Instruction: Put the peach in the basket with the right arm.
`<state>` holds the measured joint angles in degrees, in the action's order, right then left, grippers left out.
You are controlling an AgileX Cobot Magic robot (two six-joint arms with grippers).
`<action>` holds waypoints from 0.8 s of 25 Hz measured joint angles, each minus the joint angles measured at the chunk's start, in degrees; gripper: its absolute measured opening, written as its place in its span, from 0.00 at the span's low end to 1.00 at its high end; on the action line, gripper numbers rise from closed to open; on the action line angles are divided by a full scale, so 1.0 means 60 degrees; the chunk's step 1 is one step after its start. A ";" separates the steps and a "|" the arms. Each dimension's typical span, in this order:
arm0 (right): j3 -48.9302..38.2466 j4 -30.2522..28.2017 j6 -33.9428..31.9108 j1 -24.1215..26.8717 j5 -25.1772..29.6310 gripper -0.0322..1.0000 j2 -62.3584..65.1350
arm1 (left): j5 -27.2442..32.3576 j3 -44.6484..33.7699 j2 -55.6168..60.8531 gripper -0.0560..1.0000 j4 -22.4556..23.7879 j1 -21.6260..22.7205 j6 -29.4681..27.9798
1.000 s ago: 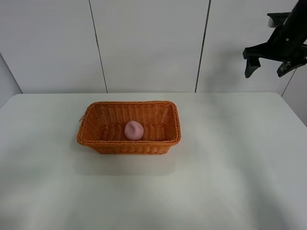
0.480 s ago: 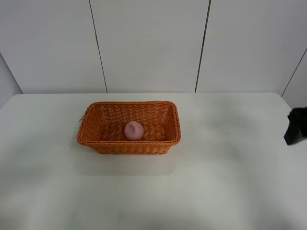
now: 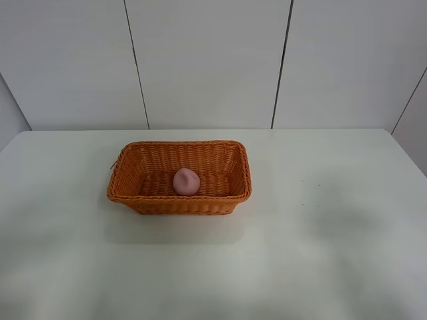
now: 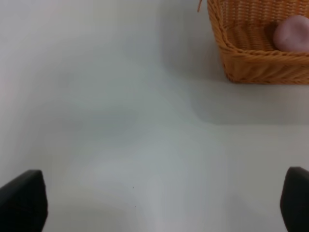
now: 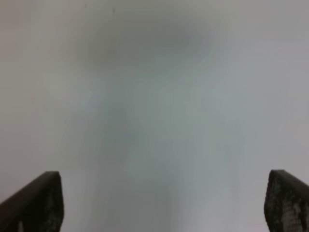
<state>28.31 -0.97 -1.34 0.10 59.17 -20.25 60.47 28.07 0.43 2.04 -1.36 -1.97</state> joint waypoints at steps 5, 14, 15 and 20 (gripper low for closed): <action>-0.0025 0.0000 0.0000 0.0000 -0.0044 0.65 0.1824 | 0.0000 0.0000 0.0000 0.99 0.0000 0.0000 0.0000; -0.0035 -0.0042 0.0000 0.0000 -0.0044 0.65 0.3407 | 0.0000 0.0000 0.0000 0.99 0.0000 0.0000 0.0000; -0.0035 -0.0053 0.0000 0.0000 -0.0044 0.65 0.3407 | 0.0000 0.0000 0.0000 0.99 0.0000 0.0000 0.0000; -0.0035 -0.0061 0.0000 0.0000 -0.0044 0.65 0.3407 | 0.0000 0.0000 0.0000 0.99 0.0000 0.0000 0.0000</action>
<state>28.09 -1.34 -1.34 0.10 58.91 0.20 60.47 28.07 0.43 2.04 -1.36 -1.97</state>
